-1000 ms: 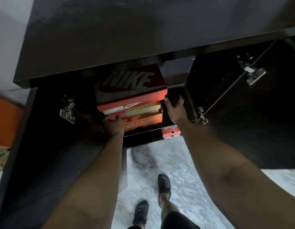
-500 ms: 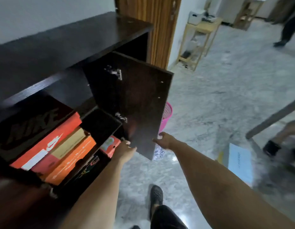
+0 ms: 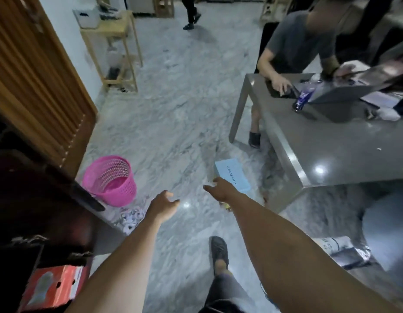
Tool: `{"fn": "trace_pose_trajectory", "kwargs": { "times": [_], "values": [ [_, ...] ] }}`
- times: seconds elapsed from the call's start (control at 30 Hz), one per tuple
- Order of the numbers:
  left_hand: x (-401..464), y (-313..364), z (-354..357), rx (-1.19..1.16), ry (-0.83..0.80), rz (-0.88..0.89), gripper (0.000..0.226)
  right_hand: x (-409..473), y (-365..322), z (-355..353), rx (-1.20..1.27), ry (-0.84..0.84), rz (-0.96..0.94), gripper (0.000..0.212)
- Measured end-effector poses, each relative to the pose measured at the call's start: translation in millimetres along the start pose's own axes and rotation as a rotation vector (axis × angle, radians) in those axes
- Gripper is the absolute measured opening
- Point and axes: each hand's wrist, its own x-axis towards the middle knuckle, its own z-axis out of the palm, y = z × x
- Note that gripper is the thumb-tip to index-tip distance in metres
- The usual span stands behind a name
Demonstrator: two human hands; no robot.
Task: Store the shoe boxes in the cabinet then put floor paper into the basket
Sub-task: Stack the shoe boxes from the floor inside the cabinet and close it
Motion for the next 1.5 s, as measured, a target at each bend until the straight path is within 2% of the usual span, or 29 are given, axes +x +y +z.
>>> {"fn": "trace_pose_trajectory", "kwargs": {
  "times": [0.2, 0.4, 0.53, 0.7, 0.77, 0.83, 0.87, 1.0, 1.23, 1.37, 1.5],
  "values": [
    [113.3, 70.5, 53.7, 0.108, -0.091, -0.041, 0.048, 108.3, 64.8, -40.7, 0.154, -0.001, 0.185, 0.075],
    [257.8, 83.7, 160.2, 0.078, -0.294, -0.150, 0.050, 256.4, 153.4, -37.3, 0.288, -0.023, 0.410, 0.068],
    [362.9, 64.7, 258.6, -0.029, -0.356, -0.268, 0.058, 370.0, 237.7, -13.1, 0.304, 0.039, 0.512, 0.068],
    [498.8, 33.1, 380.5, -0.291, -0.293, -0.364, 0.071, 492.7, 346.0, 23.2, 0.367, 0.333, 0.565, 0.077],
    [540.6, 21.7, 418.8, -0.424, -0.294, -0.392, 0.081, 531.5, 382.1, 38.5, 0.439, 0.377, 0.562, 0.080],
    [568.3, 6.1, 451.5, -0.564, -0.301, -0.381, 0.086, 558.7, 411.3, 53.4, 0.505, 0.349, 0.513, 0.068],
    [575.9, 0.7, 465.1, -0.614, -0.276, -0.361, 0.079, 567.5, 422.1, 60.0, 0.508, 0.338, 0.478, 0.059],
    [563.6, 0.4, 485.8, -0.659, -0.167, -0.275, 0.037, 565.1, 437.9, 71.0, 0.511, 0.398, 0.404, 0.046],
    [466.6, -35.2, 426.9, -0.655, -0.171, -0.283, 0.044, 469.6, 381.7, 92.5, 0.477, 0.369, 0.275, 0.021],
    [363.0, -92.5, 376.8, -0.747, -0.055, -0.325, 0.037, 389.6, 325.0, 135.8, 0.410, 0.239, 0.211, 0.025],
    [226.7, -178.6, 338.4, -0.851, 0.166, -0.449, 0.034, 288.7, 261.1, 205.5, 0.225, 0.062, 0.192, 0.048]
  ]
}}
